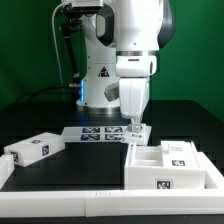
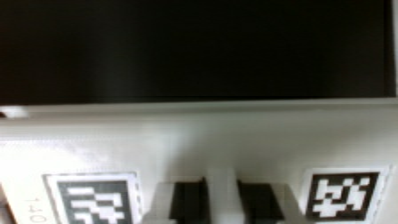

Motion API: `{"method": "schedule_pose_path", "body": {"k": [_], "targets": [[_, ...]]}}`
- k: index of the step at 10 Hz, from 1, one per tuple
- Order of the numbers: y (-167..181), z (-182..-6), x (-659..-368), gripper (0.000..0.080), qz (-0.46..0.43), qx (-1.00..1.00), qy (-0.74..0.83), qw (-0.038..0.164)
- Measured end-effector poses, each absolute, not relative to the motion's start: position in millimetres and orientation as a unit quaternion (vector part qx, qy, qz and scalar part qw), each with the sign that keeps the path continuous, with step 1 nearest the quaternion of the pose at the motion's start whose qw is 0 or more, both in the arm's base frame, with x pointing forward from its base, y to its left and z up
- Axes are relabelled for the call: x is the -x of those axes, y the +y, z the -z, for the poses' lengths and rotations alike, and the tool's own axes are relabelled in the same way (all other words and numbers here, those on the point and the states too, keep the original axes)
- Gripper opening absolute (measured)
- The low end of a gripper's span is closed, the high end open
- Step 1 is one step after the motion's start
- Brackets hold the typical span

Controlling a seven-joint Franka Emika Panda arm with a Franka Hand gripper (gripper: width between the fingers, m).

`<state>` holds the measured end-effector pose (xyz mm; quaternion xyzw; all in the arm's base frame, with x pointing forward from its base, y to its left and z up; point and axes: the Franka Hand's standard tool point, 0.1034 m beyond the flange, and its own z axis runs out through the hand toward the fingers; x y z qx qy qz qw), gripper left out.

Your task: Assemble cabinet

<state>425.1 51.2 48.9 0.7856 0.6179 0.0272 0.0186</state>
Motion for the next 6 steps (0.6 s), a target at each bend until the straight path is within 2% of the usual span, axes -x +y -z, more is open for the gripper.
{"method": "schedule_pose_path", "body": {"k": [3, 6], "targets": [[52.5, -55.3, -439.4, 0.0070, -0.033, -0.759, 0.650, 0.024], [51.7, -55.4, -440.1, 0.0070, -0.032, -0.754, 0.656, 0.025]]}}
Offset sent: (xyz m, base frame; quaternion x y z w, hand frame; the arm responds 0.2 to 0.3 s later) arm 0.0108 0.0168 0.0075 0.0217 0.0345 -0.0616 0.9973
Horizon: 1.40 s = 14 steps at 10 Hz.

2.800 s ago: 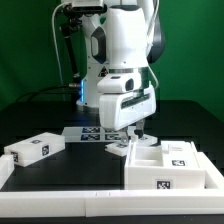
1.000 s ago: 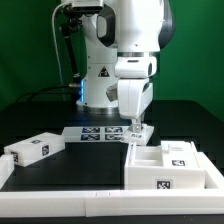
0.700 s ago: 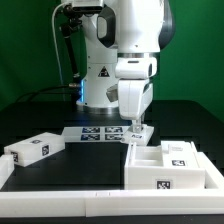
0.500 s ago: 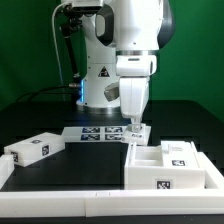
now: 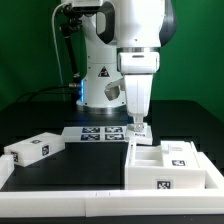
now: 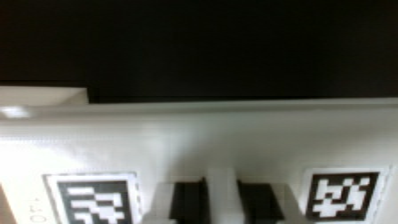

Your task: Assemble cabinet

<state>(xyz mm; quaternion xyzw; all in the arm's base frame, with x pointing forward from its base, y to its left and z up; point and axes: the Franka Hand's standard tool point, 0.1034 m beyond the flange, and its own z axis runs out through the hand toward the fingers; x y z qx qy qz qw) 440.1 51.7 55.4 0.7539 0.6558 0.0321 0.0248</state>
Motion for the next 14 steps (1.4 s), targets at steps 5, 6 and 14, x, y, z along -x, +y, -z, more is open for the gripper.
{"method": "schedule_pose_path", "body": {"k": [5, 6, 14], "targets": [[58.8, -54.6, -445.8, 0.0070, -0.031, -0.757, 0.652, 0.023], [58.4, -54.8, -448.5, 0.0070, -0.032, -0.758, 0.651, 0.024], [42.4, -52.0, -456.4, 0.0070, -0.032, -0.753, 0.657, 0.024]]}}
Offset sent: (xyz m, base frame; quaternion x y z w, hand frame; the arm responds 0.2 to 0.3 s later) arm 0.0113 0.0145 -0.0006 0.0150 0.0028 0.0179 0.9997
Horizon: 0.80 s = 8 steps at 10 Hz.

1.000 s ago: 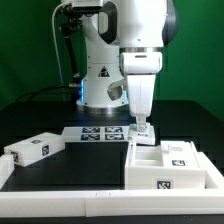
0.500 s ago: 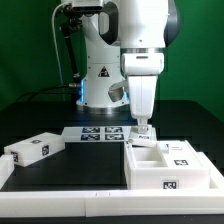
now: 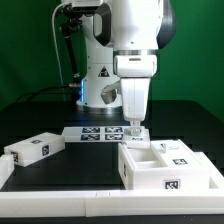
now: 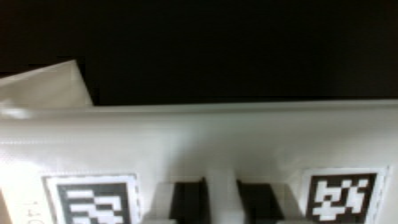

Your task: Assemble cabinet

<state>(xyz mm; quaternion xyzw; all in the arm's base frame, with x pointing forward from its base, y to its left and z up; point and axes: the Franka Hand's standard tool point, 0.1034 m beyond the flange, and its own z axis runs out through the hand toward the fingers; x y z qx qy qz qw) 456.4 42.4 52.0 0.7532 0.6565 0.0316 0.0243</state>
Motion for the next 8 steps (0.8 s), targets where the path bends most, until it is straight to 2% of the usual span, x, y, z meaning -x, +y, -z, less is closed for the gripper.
{"method": "schedule_pose_path", "body": {"k": [8], "targets": [[33.5, -51.9, -461.7, 0.0070, -0.023, -0.728, 0.685, 0.024]]}}
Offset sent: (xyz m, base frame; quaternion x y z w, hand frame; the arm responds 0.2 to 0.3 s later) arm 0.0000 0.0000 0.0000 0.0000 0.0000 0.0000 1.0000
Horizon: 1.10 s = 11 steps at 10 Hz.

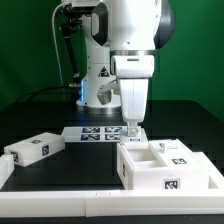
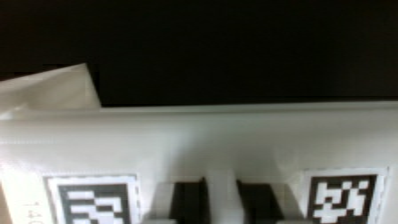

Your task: Assemble cabinet

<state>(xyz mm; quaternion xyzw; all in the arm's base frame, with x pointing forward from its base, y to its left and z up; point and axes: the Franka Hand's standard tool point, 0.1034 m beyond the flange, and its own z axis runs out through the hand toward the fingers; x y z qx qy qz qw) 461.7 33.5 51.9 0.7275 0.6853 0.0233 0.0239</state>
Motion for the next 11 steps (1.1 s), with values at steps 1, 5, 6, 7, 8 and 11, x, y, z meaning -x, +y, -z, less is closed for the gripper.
{"method": "schedule_pose_path", "body": {"k": [1, 5, 6, 7, 8, 11], "targets": [[30.3, -52.1, -464.3, 0.0070, -0.021, -0.721, 0.692, 0.024], [26.7, -52.0, -466.2, 0.0070, -0.021, -0.712, 0.701, 0.024], [26.7, -52.0, -466.2, 0.0070, -0.021, -0.712, 0.701, 0.024], [26.0, -51.8, -466.3, 0.0070, -0.021, -0.711, 0.703, 0.024], [21.8, -51.8, -468.6, 0.0070, -0.019, -0.699, 0.714, 0.025], [16.4, -54.6, -492.4, 0.0070, -0.017, -0.689, 0.724, 0.028]]}}
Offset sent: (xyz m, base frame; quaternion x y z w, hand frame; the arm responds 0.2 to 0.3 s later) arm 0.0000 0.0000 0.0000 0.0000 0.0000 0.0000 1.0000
